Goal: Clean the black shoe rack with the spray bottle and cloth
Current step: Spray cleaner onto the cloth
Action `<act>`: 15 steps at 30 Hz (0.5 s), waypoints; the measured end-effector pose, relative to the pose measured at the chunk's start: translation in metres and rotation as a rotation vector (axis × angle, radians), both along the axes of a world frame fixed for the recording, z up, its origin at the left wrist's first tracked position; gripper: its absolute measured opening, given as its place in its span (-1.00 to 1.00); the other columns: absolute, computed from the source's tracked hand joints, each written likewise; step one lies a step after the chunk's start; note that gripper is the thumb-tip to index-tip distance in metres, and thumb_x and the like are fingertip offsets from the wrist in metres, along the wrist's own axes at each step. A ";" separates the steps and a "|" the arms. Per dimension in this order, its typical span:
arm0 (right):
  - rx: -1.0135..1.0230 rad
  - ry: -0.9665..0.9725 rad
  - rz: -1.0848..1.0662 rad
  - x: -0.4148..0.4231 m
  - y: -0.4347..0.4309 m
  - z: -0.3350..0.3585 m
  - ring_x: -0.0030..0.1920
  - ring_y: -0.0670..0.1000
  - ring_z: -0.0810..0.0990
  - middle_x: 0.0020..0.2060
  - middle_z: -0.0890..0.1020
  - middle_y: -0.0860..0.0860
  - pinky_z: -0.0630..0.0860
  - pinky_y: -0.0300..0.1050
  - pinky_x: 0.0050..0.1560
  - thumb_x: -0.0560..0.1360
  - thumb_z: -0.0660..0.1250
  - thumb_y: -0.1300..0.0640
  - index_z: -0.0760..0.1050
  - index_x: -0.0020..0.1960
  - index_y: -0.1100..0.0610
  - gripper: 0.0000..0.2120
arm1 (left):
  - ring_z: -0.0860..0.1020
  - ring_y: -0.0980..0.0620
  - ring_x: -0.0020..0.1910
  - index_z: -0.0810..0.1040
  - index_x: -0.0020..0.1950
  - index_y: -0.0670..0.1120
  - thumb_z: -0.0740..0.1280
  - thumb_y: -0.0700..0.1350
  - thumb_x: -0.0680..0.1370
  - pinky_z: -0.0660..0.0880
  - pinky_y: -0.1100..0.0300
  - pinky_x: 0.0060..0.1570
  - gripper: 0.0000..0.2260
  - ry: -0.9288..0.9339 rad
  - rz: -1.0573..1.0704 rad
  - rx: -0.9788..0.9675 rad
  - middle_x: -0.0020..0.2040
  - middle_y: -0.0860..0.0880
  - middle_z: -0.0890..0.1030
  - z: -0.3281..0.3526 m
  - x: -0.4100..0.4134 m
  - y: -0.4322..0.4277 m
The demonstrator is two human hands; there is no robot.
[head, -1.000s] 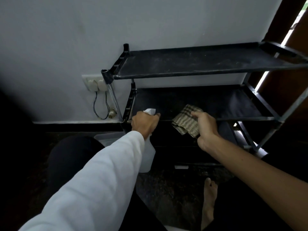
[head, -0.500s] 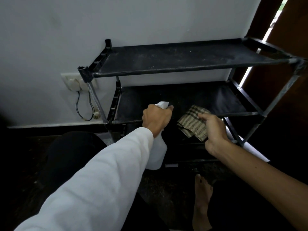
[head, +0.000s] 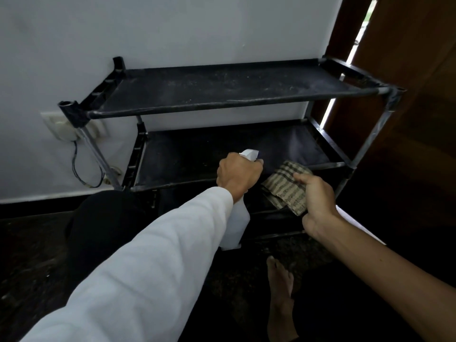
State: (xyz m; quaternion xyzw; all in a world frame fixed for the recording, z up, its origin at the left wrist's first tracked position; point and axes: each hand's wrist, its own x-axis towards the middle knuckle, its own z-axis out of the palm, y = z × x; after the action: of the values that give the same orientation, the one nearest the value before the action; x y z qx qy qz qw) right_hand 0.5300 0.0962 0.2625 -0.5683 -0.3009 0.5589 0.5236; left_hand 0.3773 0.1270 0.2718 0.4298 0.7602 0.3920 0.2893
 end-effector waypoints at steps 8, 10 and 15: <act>-0.011 0.001 -0.034 0.019 0.000 -0.003 -0.03 0.13 0.73 -0.11 0.75 0.10 0.63 0.12 0.10 0.45 0.39 0.12 0.64 0.08 0.18 -0.76 | 0.64 -0.09 -0.07 0.47 0.23 -0.11 0.47 0.18 0.35 0.65 -0.02 -0.07 -0.43 0.023 -0.100 0.041 -0.03 -0.03 0.57 -0.007 0.024 0.003; -0.018 -0.001 -0.042 0.021 -0.001 -0.006 -0.03 0.13 0.73 -0.11 0.75 0.11 0.62 0.12 0.09 0.45 0.39 0.12 0.64 0.09 0.18 -0.75 | 0.63 -0.09 -0.08 0.48 0.23 -0.11 0.47 0.17 0.36 0.64 -0.02 -0.08 -0.44 0.015 -0.090 0.039 -0.13 0.04 0.46 -0.011 0.027 -0.001; -0.042 -0.012 -0.004 0.011 -0.001 -0.021 -0.13 0.13 0.74 -0.15 0.75 0.13 0.69 0.12 -0.12 0.45 0.37 0.14 0.63 0.05 0.19 -0.78 | 0.61 -0.07 -0.05 0.50 0.22 -0.09 0.46 0.15 0.41 0.62 0.00 -0.03 -0.50 -0.020 -0.037 -0.029 -0.14 0.06 0.44 -0.039 0.020 -0.022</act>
State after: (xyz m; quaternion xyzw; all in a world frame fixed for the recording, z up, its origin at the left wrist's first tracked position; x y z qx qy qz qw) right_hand 0.5413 0.0956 0.2416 -0.5832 -0.2913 0.5603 0.5110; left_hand 0.3969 0.1051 0.2327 0.4355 0.7548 0.3797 0.3105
